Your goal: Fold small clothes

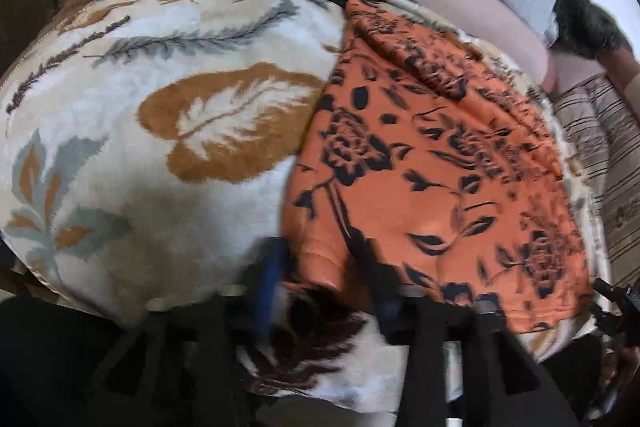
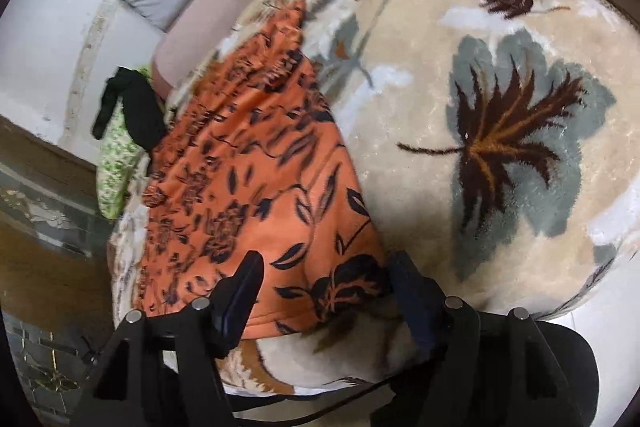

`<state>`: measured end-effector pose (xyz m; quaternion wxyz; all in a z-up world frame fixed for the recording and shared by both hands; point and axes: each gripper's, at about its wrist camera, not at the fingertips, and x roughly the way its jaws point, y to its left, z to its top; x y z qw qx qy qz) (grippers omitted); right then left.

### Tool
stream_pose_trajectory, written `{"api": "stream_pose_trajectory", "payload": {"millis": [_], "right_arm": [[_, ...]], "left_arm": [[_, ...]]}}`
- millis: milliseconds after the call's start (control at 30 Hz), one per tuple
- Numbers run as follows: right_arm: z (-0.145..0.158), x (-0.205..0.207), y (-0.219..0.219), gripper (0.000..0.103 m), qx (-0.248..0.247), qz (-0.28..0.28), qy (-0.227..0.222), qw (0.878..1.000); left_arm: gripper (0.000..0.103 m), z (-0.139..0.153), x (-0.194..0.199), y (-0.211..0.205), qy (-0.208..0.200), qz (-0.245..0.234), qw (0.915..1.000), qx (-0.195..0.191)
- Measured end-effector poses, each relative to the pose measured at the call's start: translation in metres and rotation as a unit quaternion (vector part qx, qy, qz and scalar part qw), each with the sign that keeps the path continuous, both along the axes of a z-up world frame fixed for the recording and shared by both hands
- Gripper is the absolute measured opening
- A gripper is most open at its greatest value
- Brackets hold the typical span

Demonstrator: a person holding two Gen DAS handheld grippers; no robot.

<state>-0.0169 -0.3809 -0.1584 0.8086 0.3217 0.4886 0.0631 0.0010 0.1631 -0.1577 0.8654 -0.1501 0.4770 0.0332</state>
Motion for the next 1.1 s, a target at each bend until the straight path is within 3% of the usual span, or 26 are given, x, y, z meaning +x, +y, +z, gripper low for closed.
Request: {"api": "stream_pose_trajectory", "payload": {"millis": [67,100,200,300,400,467,500,533,667,700,733,767,800,867,900,967,1000,1100], "right_arm": [[-0.007,0.002,0.001,0.031,0.007,-0.001,0.011,1.000],[-0.009,0.001,0.001,0.012,0.042,0.005,0.007,0.999],[0.010,-0.007,0.004,0.012,0.057,0.010,-0.024,0.998],[0.051,-0.025,-0.003,0.012,0.063,-0.007,-0.078,0.995],[0.052,-0.032,-0.018,0.012,0.082,-0.029,-0.079,0.993],[0.030,-0.023,-0.027,0.012,0.090,-0.041,-0.057,0.993],[0.017,-0.018,-0.030,0.013,0.104,-0.043,-0.039,0.993],[0.006,-0.014,-0.031,0.015,0.116,-0.051,-0.019,0.992],[-0.003,-0.011,-0.023,0.021,0.102,-0.050,-0.003,0.994],[-0.002,-0.011,-0.020,0.029,0.091,-0.047,-0.002,0.995],[-0.002,-0.011,-0.019,0.055,0.085,-0.046,-0.003,0.995],[-0.003,-0.010,-0.018,0.072,0.079,-0.049,-0.001,0.996],[-0.002,-0.010,-0.018,0.078,0.073,-0.053,-0.009,0.996],[-0.005,-0.006,-0.017,0.078,0.077,-0.049,-0.004,0.996],[-0.005,-0.004,-0.015,0.076,0.082,-0.043,-0.006,0.996],[-0.011,-0.002,-0.011,0.045,0.089,-0.033,0.006,0.995],[-0.014,-0.002,-0.011,0.012,0.106,-0.036,0.009,0.994],[0.012,-0.010,-0.008,0.012,0.096,-0.033,-0.032,0.994]], "left_arm": [[0.008,0.001,0.000,0.007,-0.006,-0.002,0.9996,-0.027],[0.007,0.006,-0.002,0.009,-0.010,0.001,0.9993,-0.037],[0.007,0.045,-0.020,0.006,-0.069,-0.003,0.9969,-0.039],[0.007,0.080,-0.040,0.007,-0.114,-0.005,0.9918,-0.058],[0.007,0.061,-0.036,0.010,-0.083,-0.002,0.9945,-0.063],[0.007,0.027,-0.021,0.014,-0.029,0.013,0.9975,-0.064],[0.007,0.005,-0.015,0.019,0.013,0.028,0.9970,-0.071],[0.007,-0.004,-0.013,0.020,0.027,0.030,0.9963,-0.076],[0.008,0.011,-0.016,0.015,-0.005,0.016,0.9982,-0.058],[0.014,0.013,-0.015,0.013,-0.008,0.015,0.9986,-0.049],[0.030,0.012,-0.014,0.012,-0.005,0.015,0.9988,-0.046],[0.040,0.007,-0.012,0.012,0.007,0.017,0.9987,-0.047],[0.043,0.001,-0.010,0.013,0.020,0.020,0.9983,-0.052],[0.040,0.000,-0.008,0.011,0.015,0.015,0.9991,-0.038],[0.013,0.002,-0.007,0.008,0.013,0.006,0.9996,-0.023],[0.007,0.004,-0.008,0.006,0.013,-0.003,0.9994,-0.033],[0.007,0.010,-0.009,0.008,0.005,0.000,0.9991,-0.042],[0.007,0.034,-0.020,0.010,-0.032,0.002,0.9984,-0.046]]}}
